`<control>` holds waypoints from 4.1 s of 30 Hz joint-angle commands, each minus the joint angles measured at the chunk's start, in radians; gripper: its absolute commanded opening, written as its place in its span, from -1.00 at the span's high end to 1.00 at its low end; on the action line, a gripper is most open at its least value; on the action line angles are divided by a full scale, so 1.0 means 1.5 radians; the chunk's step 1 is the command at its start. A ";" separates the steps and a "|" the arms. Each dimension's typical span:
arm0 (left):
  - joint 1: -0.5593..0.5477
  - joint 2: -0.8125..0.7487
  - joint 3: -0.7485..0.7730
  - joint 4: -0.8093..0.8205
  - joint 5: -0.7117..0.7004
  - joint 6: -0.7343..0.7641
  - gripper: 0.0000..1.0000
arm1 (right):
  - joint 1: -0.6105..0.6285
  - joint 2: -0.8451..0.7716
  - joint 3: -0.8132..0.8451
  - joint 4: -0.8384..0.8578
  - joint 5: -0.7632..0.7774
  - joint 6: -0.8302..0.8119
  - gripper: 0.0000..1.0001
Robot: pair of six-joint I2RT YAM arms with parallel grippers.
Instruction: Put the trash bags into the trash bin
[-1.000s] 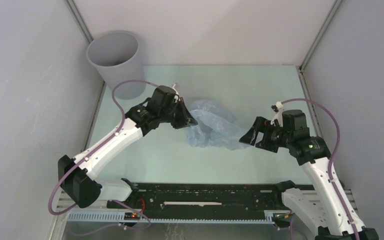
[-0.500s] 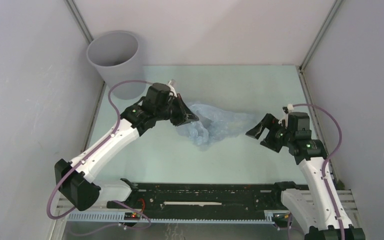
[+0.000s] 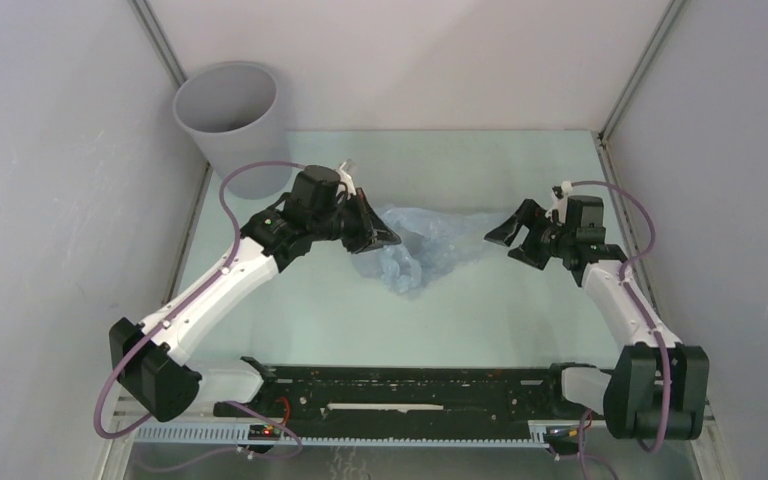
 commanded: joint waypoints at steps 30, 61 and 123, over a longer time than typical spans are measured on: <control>0.005 0.010 0.053 -0.067 0.032 0.075 1.00 | 0.049 0.157 -0.032 0.242 -0.069 0.046 -0.34; -0.077 -0.241 -0.370 0.392 0.066 0.312 -1.00 | -0.149 0.145 -0.030 0.043 -0.186 0.162 1.00; -0.164 -0.217 -0.579 0.540 -0.050 0.564 -0.96 | -0.153 0.143 0.043 0.003 -0.176 0.106 1.00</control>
